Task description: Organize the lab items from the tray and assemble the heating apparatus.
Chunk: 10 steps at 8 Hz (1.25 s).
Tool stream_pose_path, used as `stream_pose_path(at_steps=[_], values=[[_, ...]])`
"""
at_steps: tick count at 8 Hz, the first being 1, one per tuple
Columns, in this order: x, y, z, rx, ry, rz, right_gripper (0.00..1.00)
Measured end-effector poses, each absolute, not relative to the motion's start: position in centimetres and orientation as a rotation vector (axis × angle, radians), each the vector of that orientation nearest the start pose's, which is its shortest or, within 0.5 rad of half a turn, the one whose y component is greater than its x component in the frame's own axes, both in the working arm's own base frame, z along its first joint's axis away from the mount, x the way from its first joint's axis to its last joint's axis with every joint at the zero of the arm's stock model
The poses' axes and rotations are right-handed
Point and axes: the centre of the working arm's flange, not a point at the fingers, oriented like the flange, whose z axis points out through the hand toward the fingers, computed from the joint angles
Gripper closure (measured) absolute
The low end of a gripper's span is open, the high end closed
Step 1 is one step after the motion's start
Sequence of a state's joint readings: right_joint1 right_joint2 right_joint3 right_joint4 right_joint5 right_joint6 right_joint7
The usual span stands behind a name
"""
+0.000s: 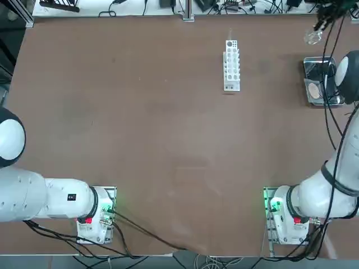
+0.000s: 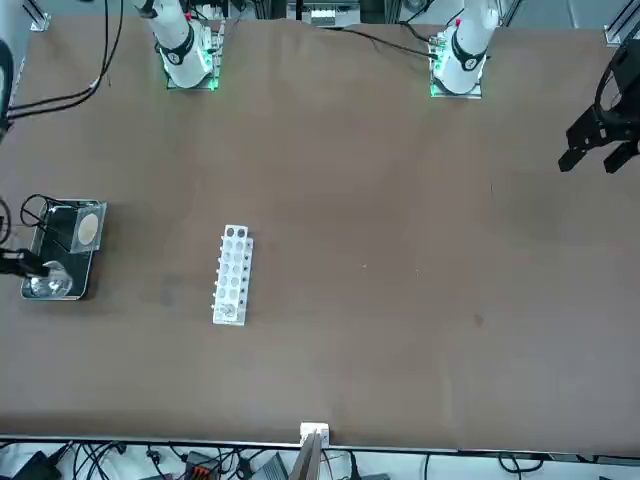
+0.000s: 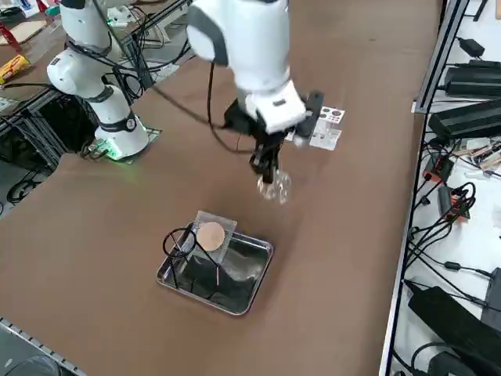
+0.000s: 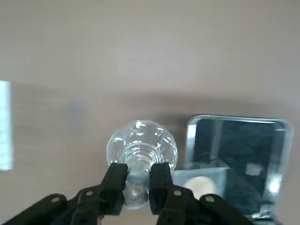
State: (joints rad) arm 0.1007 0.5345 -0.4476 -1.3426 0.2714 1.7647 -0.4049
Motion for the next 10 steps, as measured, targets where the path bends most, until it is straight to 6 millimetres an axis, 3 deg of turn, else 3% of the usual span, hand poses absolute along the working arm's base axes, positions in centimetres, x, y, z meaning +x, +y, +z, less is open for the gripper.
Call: stream_pose_path(at_steps=[1,3,5,7,10], values=[[67.9,-11.4,43.1,-3.068,-0.065,0.093,0.71],[67.2,-3.8,40.0,-3.072,-0.029,0.112,0.71],[65.2,1.5,36.4,-3.097,-0.035,0.146,0.71],[63.4,3.6,33.4,-3.112,-0.035,0.139,0.71],[60.9,2.9,30.2,-3.133,-0.029,0.088,0.71]])
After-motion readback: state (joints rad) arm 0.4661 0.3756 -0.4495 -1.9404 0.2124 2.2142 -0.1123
